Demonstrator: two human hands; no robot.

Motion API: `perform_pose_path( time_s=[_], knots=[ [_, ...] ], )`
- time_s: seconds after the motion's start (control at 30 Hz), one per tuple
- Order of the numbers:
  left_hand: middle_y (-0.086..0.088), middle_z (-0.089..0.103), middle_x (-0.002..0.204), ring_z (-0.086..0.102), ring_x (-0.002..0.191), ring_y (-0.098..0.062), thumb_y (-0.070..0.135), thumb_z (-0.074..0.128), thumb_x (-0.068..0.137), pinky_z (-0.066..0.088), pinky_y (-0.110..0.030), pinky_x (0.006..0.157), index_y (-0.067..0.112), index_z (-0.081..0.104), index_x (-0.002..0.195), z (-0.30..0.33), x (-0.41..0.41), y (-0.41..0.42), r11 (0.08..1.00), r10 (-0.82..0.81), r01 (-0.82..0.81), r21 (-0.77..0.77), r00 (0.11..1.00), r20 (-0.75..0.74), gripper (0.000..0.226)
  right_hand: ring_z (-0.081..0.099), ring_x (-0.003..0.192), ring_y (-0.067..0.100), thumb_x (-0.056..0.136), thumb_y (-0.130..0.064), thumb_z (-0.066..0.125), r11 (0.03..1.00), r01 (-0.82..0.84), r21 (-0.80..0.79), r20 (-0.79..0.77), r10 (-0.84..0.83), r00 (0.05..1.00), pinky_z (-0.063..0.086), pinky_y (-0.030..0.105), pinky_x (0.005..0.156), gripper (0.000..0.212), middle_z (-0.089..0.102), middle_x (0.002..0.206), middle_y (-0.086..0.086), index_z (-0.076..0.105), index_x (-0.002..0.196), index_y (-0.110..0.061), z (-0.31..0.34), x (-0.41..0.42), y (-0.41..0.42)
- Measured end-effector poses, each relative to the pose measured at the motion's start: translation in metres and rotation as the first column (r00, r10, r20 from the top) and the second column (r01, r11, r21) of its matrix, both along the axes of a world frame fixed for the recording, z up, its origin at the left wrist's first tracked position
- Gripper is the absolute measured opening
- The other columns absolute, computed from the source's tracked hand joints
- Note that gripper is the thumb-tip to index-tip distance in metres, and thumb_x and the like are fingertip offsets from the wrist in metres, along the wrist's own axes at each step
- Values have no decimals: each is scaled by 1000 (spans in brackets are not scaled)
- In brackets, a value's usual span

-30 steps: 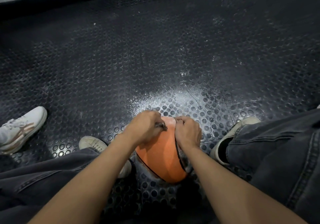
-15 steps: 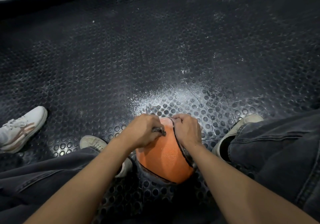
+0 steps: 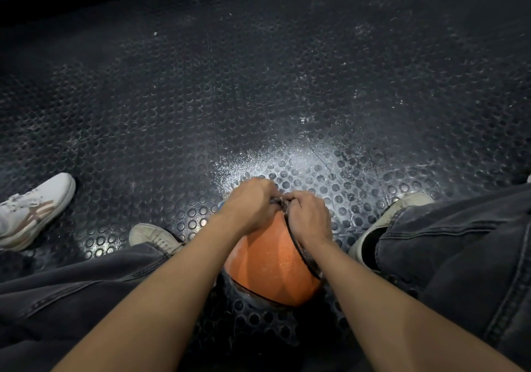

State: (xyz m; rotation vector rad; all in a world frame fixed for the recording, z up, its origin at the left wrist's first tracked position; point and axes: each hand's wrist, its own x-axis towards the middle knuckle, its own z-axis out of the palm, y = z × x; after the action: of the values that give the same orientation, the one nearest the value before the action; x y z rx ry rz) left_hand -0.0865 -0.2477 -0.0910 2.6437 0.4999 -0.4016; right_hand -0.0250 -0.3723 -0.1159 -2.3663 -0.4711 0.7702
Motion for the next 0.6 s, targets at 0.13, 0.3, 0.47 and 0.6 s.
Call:
perform_pose_path(
  time_s=[0.13,0.3,0.47,0.6],
  knots=[
    [8,63,83,60,74,-13,32,63,86,54,-33,70,24,72,81,3,-1,1,995,-87,88,-55,996,6,13,58,82,16,101,-17,43,1000,15,-2,22,-15,1000,51,35,76,34,70,110,1,72,115,-26,1,0,0],
    [8,65,85,60,77,-12,31,65,87,54,-32,73,26,73,87,5,-4,5,997,-66,69,-44,996,54,9,56,82,14,102,-15,43,1000,-17,7,-18,18,1000,47,31,73,33,70,108,1,71,118,-24,1,2,3],
    [10,63,92,58,82,-12,31,65,87,49,-30,77,29,73,93,9,-1,2,969,-240,240,-66,971,3,10,55,81,15,100,-13,44,999,44,23,3,-44,999,45,31,73,34,71,111,1,72,117,-23,0,0,-2],
    [4,64,89,61,82,-19,32,62,86,53,-36,72,28,72,98,4,13,11,989,-145,147,28,988,-57,16,60,88,20,99,-11,44,999,29,25,-23,-29,999,52,38,83,36,72,108,4,72,117,-23,1,0,3]
  ],
)
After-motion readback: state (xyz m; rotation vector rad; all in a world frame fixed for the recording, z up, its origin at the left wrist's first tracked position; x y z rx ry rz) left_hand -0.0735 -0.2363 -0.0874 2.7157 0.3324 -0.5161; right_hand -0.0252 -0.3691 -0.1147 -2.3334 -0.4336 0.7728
